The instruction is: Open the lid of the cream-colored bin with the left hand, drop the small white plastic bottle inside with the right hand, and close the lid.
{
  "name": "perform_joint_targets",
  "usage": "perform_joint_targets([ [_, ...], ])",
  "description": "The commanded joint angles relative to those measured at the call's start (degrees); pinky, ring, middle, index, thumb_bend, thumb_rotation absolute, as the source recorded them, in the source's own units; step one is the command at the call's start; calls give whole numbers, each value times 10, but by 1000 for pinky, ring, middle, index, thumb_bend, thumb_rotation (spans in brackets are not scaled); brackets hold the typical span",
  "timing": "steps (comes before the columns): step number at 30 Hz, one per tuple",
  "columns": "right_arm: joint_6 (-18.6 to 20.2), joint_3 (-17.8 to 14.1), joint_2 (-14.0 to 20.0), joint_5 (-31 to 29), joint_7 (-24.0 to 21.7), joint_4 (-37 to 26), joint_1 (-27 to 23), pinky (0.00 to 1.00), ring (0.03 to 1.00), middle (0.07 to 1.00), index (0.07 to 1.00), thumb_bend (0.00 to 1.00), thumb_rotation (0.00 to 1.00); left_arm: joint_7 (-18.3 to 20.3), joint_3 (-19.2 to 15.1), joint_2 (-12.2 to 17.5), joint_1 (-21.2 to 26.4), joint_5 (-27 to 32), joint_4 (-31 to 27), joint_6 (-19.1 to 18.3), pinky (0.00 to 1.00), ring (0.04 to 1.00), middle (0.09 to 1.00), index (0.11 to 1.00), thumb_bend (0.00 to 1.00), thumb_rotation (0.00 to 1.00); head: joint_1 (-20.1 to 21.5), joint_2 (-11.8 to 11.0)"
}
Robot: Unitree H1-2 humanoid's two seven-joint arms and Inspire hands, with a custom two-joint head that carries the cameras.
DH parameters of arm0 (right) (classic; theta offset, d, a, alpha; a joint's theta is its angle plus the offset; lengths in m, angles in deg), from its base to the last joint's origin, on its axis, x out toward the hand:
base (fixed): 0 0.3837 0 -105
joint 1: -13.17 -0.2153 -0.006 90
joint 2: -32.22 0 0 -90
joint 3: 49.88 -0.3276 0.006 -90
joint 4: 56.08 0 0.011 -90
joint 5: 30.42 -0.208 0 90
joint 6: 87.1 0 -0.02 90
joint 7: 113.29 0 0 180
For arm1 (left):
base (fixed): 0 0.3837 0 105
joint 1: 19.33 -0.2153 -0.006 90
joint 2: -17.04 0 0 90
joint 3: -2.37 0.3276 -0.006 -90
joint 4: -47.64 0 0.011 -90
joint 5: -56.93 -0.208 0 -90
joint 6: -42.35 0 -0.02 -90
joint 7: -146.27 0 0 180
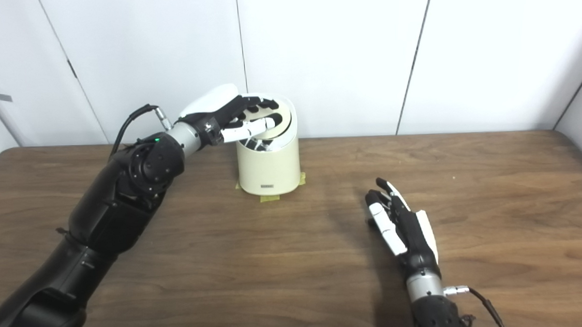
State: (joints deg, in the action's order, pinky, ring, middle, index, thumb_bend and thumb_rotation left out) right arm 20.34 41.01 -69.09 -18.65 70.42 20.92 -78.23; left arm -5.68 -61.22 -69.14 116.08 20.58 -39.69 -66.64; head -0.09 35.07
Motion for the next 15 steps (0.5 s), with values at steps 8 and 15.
perform_joint_targets([
  [8, 4, -2, 4, 5, -5, -17, -16, 632, 778, 819, 903, 365, 808, 24, 59, 34, -5, -105, -19, 47, 917, 904, 893, 866, 541, 918, 1, 5],
  [15, 9, 0, 3, 9, -4, -21, -16, 621, 757, 805, 902, 361, 813, 22, 73, 33, -16, -167, -9, 87, 961, 897, 874, 853, 519, 910, 1, 9],
])
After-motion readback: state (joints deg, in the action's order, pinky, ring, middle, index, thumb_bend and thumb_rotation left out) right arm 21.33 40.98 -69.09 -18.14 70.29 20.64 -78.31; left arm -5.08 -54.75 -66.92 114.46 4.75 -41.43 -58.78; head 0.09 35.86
